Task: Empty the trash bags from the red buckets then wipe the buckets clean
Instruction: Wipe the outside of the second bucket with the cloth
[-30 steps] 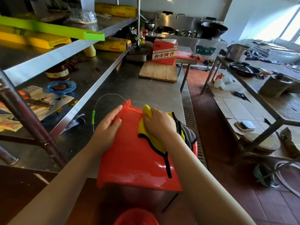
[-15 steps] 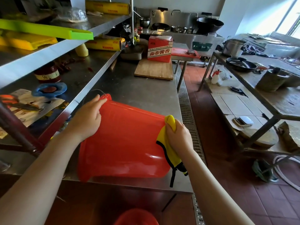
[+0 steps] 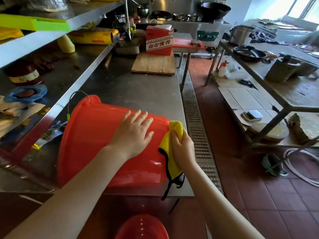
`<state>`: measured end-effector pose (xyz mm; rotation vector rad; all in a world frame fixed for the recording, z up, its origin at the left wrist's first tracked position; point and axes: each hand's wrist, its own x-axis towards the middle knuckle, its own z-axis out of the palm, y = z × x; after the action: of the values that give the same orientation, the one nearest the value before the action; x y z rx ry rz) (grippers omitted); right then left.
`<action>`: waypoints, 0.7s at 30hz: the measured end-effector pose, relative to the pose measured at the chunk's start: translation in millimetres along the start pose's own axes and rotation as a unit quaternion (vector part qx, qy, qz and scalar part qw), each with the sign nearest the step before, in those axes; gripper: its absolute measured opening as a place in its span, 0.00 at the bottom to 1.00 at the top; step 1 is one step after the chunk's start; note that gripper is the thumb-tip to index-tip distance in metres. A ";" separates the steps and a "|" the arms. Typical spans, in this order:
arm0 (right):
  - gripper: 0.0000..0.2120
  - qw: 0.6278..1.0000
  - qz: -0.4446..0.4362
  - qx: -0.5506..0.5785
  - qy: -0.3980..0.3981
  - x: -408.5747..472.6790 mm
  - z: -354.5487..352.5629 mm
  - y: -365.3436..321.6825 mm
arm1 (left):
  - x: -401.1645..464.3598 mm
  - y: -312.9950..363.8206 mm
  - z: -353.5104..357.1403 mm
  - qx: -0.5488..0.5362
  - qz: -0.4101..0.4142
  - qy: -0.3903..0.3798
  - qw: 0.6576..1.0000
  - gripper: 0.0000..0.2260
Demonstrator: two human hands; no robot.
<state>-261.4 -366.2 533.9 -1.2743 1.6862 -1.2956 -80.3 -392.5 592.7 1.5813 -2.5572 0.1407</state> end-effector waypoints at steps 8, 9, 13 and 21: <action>0.10 0.975 0.104 0.195 -0.013 -23.2 4.7 69.6 | 43.6 55.7 32.7 -0.015 0.010 -0.014 1.000 0.26; 0.09 0.970 0.113 0.217 -0.015 -28.1 9.2 76.3 | 46.9 57.6 35.5 -0.010 0.005 -0.002 1.000 0.25; 0.11 0.952 0.114 0.285 -0.002 -40.7 21.2 88.8 | 51.5 59.1 43.2 0.026 -0.005 0.043 0.999 0.24; 0.12 0.956 -0.030 0.293 0.009 -2.2 10.4 66.0 | 45.5 66.9 55.6 0.067 -0.043 0.045 0.996 0.28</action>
<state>-271.4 -364.9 467.8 -0.9582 1.1417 -1.6822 -163.7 -411.0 544.5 1.6869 -2.4530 0.3736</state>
